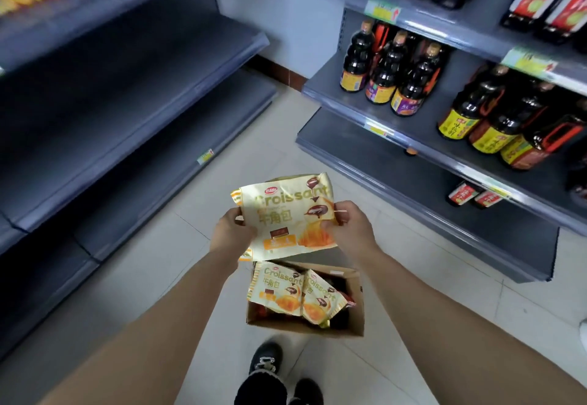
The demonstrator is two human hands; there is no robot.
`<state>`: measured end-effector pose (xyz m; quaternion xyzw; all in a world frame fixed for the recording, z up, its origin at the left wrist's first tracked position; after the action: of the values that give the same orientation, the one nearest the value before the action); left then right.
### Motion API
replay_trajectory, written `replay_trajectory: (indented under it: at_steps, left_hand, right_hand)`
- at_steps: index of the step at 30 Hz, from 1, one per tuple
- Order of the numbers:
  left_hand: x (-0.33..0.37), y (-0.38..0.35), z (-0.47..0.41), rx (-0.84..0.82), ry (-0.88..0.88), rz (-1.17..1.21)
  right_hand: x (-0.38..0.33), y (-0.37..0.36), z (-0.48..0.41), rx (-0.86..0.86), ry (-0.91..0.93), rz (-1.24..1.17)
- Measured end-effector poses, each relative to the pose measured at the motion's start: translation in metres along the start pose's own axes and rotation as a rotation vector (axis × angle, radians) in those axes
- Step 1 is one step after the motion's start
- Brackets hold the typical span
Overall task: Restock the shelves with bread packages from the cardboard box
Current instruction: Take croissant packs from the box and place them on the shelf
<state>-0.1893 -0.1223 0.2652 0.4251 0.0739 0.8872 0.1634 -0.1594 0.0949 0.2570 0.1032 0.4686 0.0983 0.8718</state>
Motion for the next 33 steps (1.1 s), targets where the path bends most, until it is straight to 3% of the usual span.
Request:
replay_trajectory:
  at_steps: [8,19,33]
  left_hand:
    - [0.050,0.108,0.058,0.232,-0.136,0.077]
    - [0.105,0.289,0.124,0.514,-0.353,0.149]
    - [0.194,0.504,0.205,0.773,-0.595,0.102]
  right_hand:
    - [-0.132,-0.045,0.022,-0.121,0.261,0.064]
    - [-0.295,-0.160,0.041,-0.152,0.539,0.115]
    - [-0.510,-0.289,0.093,-0.147,0.868,-0.047]
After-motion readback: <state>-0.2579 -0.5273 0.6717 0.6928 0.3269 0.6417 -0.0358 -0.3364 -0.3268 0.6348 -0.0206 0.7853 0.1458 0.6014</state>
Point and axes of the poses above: each hand's wrist, its own z-axis away from the middle knuckle, its own y-axis out of the back of the hand, x = y × z, the point moved 2 cm from there along -z, towards the middle knuckle, and after that the axes turned 12 degrees about -x, right-handed, at the moved point
